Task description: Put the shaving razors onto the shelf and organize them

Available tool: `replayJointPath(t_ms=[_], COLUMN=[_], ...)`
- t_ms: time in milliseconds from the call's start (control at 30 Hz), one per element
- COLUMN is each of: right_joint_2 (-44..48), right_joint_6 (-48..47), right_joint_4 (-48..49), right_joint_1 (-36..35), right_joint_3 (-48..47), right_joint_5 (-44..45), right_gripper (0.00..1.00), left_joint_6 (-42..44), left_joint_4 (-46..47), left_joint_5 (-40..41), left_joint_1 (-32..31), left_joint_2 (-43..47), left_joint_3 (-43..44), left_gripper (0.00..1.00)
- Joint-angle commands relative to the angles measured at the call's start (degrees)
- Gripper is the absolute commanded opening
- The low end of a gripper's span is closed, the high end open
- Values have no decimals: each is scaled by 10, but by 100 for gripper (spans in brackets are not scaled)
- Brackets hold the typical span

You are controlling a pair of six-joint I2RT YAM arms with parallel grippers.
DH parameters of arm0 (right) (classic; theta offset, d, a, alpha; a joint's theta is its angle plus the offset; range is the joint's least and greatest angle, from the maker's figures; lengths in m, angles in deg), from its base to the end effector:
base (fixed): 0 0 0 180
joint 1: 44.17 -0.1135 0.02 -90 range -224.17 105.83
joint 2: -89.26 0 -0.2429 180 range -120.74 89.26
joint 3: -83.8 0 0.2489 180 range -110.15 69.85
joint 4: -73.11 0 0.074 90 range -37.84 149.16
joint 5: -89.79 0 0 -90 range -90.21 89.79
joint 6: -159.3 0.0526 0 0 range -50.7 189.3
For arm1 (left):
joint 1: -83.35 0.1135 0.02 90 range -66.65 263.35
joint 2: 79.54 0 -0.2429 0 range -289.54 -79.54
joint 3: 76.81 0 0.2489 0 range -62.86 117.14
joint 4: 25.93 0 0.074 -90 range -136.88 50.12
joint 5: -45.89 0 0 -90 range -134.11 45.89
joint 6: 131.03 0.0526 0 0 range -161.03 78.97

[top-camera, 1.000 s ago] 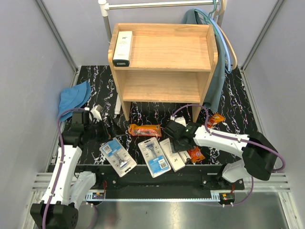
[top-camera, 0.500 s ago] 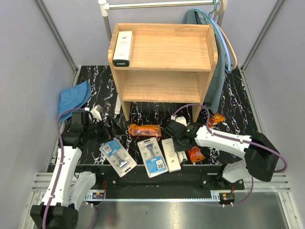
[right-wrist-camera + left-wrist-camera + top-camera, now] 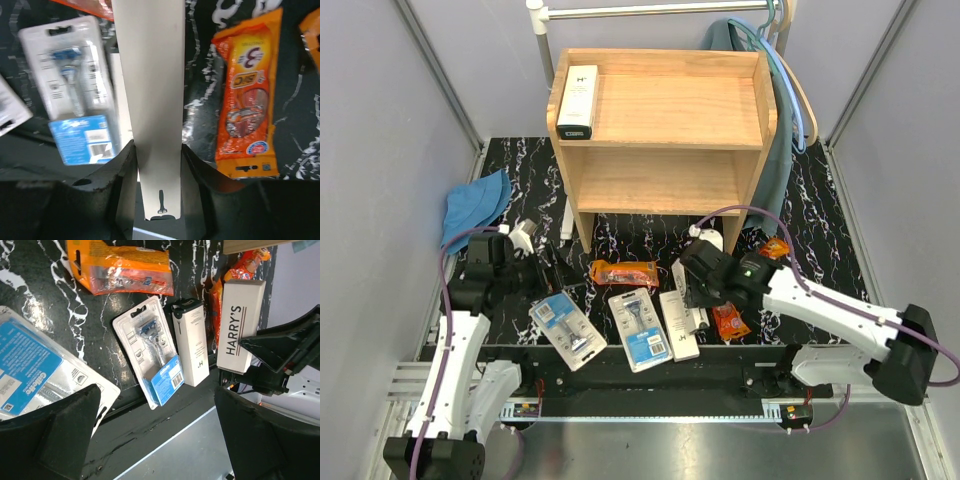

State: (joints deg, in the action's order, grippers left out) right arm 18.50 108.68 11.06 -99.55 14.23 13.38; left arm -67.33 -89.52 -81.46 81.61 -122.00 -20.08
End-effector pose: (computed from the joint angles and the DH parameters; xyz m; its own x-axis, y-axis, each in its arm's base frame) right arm 0.1494 0.1947 0.2259 -0.8615 -0.1624 -0.4811 -0.2500 0.9603 0.1235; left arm 0.1565 -0.0367 0.2510 -0.8654 -0.3261 -0.3805 0.0401 0.7118 -0.7013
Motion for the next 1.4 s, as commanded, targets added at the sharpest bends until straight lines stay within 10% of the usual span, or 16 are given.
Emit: replayJointPath(t_ms=[0,333,733,1133,1367], right_joint_2=[61,124,111,74,62], right_joint_6=[-3,8,134,160,174], right_joint_4=[39,305,620,689,715], right_joint_1=[3,3,3,3,2], right_joint_3=[-28,40,128,122,127], right_joint_5=[-63,-346,-470,-487,-498], right_gripper=[28,27,27,27,27], left_joint_6=[8,-75,-123,-247,-255], left_joint_4=[39,220,322,506,547], left_joint_5=[-48,-178,-236,-187,-158], left_joint_1=[2,1,-26,-113,-179], left_joint_2=[15,83,112,151,125], left_joint_3=[16,-53,-63,-111,-111], left_gripper=[99,99,99,99,82])
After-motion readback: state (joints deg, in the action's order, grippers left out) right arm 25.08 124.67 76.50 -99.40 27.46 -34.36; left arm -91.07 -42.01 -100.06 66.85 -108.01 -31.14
